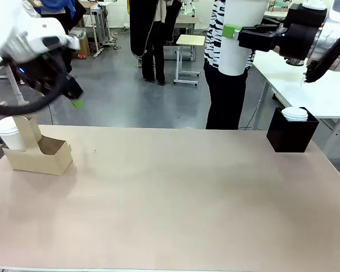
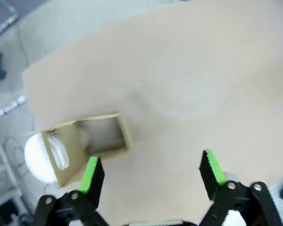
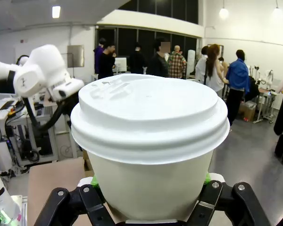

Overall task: Pour a drink into a cup and package it in a carrier.
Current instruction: Position the Cup Carrier in the center of the table.

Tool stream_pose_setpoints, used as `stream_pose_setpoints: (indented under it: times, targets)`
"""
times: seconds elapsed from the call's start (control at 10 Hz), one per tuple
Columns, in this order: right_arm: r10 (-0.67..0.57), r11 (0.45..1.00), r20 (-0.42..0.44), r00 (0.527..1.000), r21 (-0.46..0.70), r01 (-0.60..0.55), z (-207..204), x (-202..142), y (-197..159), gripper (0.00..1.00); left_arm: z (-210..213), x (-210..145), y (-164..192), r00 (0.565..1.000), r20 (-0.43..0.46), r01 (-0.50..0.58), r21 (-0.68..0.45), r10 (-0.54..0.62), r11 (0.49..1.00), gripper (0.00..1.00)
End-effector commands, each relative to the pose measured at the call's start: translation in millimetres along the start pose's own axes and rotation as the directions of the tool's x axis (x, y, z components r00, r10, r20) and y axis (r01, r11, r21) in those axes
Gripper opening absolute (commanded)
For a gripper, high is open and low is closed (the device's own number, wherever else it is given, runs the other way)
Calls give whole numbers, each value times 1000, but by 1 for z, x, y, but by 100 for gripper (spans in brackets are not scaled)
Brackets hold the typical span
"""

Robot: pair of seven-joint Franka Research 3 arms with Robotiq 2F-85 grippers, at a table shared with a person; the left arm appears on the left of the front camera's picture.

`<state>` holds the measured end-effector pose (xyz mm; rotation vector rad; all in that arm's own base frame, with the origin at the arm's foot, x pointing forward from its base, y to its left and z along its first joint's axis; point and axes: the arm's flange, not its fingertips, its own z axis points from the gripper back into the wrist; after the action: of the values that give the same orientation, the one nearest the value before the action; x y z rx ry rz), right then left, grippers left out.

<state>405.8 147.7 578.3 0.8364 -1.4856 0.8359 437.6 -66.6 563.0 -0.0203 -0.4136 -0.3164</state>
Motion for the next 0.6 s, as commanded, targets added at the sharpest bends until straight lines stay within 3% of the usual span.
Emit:
stream_pose_setpoints:
  times: [0.0,0.2,0.5]
  targets:
    - [15,1000,25,1000,-4,-15,-3,1,-1,80,12,0,38,983,-46,-176,54,178,983,100]
    - [15,1000,25,1000,-4,-15,-3,1,-1,80,15,-14,77,949,-54,-302,136,312,943,100]
    - [15,1000,25,1000,-4,-15,-3,1,-1,80,-21,-36,110,938,-73,-331,106,340,938,100]
